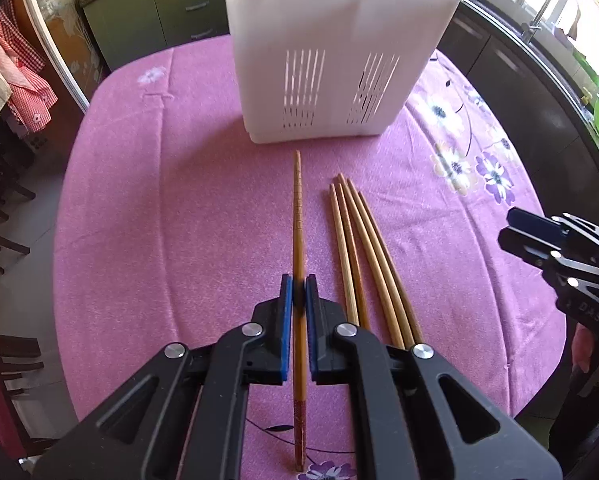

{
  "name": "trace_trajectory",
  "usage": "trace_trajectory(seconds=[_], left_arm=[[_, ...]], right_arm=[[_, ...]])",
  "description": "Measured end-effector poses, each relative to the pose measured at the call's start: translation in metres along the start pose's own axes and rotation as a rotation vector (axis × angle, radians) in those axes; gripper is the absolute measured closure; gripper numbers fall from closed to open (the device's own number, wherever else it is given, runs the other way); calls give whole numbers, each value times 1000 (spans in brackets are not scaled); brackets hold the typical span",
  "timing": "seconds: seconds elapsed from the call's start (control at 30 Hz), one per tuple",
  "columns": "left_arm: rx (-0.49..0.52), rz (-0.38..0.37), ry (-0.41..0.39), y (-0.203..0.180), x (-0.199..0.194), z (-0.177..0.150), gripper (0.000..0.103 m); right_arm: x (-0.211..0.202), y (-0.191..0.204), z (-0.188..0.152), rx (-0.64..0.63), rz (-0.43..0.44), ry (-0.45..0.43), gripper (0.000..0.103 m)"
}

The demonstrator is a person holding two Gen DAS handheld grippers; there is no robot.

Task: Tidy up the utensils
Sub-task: 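Grasp another chopstick with left gripper while right gripper approaches remaining chopsticks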

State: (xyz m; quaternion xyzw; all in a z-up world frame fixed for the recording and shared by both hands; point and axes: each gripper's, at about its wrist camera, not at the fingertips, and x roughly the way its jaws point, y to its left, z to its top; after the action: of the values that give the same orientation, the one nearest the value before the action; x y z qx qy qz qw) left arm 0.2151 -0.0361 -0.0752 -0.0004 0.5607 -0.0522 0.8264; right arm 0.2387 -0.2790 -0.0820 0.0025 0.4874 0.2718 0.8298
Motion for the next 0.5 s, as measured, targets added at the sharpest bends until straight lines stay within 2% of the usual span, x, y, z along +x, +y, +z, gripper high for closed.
trace_trajectory(seconds=[0.13,0.27,0.43,0.5], left_arm=[[10,8,-132,11,-42,-14,97],[-11,10,-231,24,-73,-34,97],[-14,15,-299,31,-92,-49,96],[-14,10,-308,31,-94,-54,97]], right_arm=[[8,9,3,-13,2,28,69],[23,25,7,-43,16,77,69],[50,45,18,-66,47,160,70],[60,53,22,-78,56,190,76]])
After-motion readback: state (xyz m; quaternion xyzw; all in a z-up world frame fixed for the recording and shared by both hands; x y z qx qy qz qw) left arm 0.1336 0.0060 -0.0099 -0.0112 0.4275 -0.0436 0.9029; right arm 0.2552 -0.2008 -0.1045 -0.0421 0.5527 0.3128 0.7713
